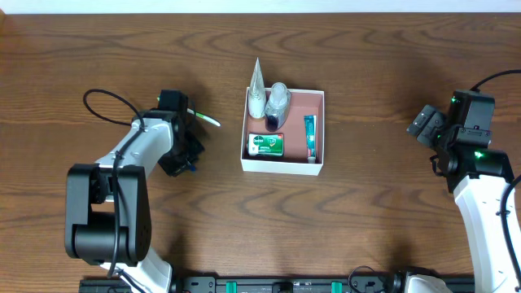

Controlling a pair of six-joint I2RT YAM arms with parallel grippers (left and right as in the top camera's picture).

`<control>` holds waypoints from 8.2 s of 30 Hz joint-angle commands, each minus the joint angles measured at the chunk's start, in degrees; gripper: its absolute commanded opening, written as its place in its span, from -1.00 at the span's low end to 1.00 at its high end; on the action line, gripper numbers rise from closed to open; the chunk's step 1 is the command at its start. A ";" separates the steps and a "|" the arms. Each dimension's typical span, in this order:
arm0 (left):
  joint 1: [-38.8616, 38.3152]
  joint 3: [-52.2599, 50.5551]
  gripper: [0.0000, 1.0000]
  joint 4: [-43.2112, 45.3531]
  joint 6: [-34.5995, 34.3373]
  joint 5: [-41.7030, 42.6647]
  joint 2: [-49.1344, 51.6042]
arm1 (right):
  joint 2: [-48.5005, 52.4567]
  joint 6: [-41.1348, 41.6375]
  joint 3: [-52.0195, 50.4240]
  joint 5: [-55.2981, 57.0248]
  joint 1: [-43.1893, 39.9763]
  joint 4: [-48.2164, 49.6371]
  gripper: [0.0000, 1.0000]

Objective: Pack container
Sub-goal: 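Move the left gripper back over the blue razor, then grasp the blue razor by its handle with the left gripper, then carry the blue razor with the left gripper into the box, then release the razor in the box and lift the left gripper, then move the left gripper over the green toothbrush and align, then grasp the green toothbrush handle with the left gripper and lift, then carry the toothbrush with the left gripper and lower into the box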

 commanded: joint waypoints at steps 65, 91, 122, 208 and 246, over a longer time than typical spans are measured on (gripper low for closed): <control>-42.58 7.28 -0.85 29.27 19.37 -9.16 -2.64 | 0.07 0.70 0.17 0.20 -0.31 -0.04 0.99; -42.60 7.85 -0.18 16.61 17.66 -23.21 -29.31 | 0.07 0.70 0.17 0.20 -0.31 -0.04 0.98; -10.58 7.85 0.15 21.49 -7.37 -22.32 -4.90 | 0.07 0.70 0.17 0.20 -0.31 -0.04 0.99; -4.33 10.05 -0.74 7.91 1.68 -4.52 9.16 | 0.07 0.70 0.17 0.20 -0.26 -0.04 0.99; -21.86 20.06 -0.88 -7.48 24.17 2.67 -29.79 | 0.07 0.70 0.17 0.20 -0.26 -0.04 0.98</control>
